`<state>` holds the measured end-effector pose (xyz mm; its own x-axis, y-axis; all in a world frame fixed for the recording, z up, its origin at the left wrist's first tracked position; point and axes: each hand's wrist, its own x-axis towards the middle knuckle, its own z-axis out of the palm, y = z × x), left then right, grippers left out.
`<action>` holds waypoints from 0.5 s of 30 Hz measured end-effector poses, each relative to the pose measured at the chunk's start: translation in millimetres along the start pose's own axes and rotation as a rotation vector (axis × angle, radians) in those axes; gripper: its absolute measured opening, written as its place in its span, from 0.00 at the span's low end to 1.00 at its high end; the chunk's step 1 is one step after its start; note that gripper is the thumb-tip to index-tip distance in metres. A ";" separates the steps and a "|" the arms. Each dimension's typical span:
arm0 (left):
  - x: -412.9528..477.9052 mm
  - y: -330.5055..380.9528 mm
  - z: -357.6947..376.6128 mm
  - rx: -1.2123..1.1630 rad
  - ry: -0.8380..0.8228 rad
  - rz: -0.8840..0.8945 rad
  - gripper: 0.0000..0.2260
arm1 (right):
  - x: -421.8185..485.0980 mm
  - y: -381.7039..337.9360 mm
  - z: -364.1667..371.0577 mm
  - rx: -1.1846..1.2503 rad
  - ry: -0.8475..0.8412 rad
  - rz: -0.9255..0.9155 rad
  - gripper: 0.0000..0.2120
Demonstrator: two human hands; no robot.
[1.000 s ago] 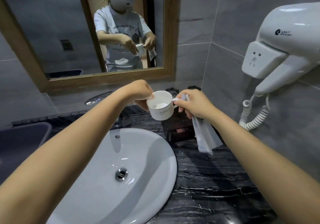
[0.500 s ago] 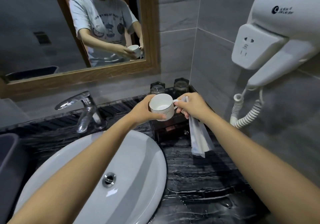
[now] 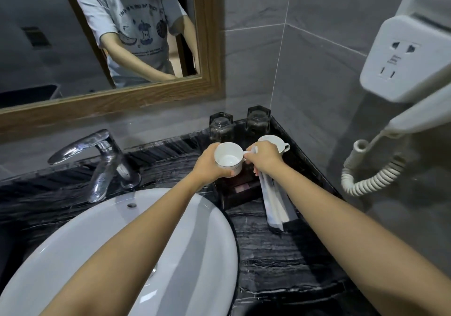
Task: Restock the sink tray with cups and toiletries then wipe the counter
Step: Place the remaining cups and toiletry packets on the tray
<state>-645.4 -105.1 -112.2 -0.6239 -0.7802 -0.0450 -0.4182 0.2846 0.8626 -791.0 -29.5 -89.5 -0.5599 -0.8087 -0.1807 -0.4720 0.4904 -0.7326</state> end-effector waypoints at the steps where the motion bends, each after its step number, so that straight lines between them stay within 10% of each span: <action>1: 1.5 -2.5 1.9 -0.008 0.001 -0.005 0.32 | 2.6 2.0 2.8 -0.001 0.001 0.012 0.06; 15: 12.5 -15.4 11.9 0.003 0.011 -0.027 0.33 | 18.5 18.5 21.5 -0.007 0.052 0.045 0.10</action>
<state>-654.6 -112.6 -132.1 -0.6052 -0.7936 -0.0626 -0.4365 0.2650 0.8598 -795.4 -42.4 -120.5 -0.6150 -0.7680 -0.1788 -0.4505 0.5283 -0.7197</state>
